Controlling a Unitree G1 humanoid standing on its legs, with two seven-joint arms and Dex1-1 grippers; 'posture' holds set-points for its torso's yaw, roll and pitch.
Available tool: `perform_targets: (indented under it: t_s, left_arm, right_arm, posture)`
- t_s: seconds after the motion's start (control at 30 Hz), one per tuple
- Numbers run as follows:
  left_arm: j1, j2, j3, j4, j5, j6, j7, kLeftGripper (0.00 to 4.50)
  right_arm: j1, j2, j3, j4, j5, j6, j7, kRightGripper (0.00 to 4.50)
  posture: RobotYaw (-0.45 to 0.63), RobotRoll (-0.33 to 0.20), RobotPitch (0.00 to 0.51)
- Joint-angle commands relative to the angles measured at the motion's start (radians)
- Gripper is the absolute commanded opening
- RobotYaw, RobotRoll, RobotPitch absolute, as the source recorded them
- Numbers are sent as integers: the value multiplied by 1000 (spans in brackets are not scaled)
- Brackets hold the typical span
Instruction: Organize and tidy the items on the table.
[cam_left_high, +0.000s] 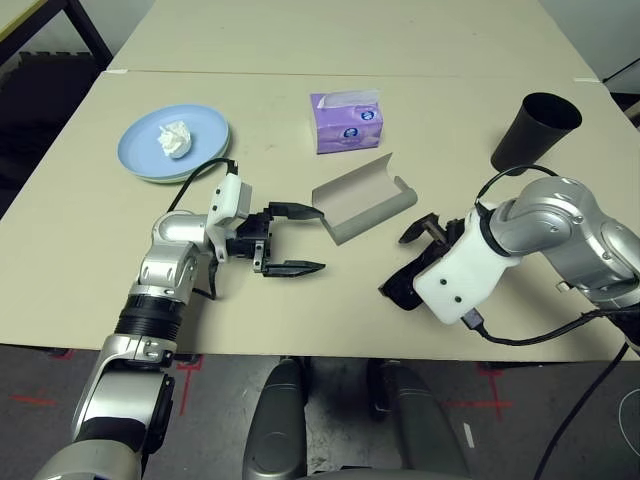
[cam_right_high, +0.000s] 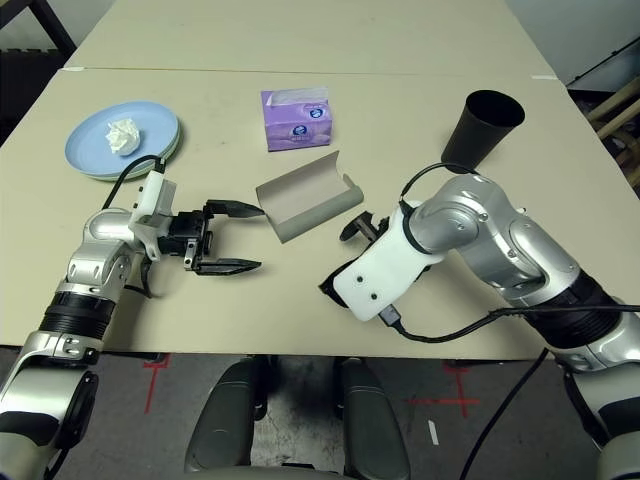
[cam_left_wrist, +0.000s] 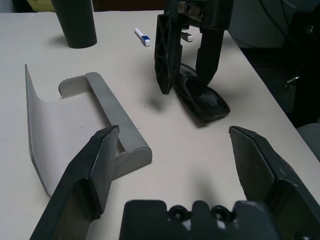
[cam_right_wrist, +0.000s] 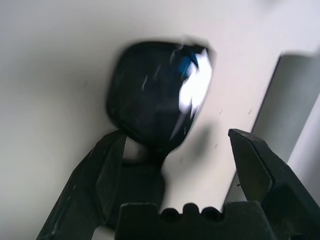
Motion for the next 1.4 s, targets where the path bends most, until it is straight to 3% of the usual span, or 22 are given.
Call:
perform_targets:
  t_s: [0.03,0.37,0.63,1.0,1.4]
  left_arm:
    - [18,4,-13,-27,1,-1,1,4475]
    - [19,10,-11,-26,4,-1,1,4475]
    - [15,14,-13,-20,4,-2,-3,4475]
    - [9,11,-18,-13,7,-2,-6,4475]
    - [7,10,-18,-11,10,0,-3,4475]
  right_arm:
    - [-15,4,15,-23,-12,26,21,4500]
    - [-56,-47,-21,67,41,-41,26,4500]
    - [15,-101,-48,117,65,-60,-5,4500]
    - [161,-114,-76,-57,101,307,24,4500]
    - [149,-105,-44,-103,72,513,14,4500]
  posture:
    - [163,0,235]
    - [163,0,232]
    - [153,0,233]
    - [141,0,229]
    - [145,0,230]
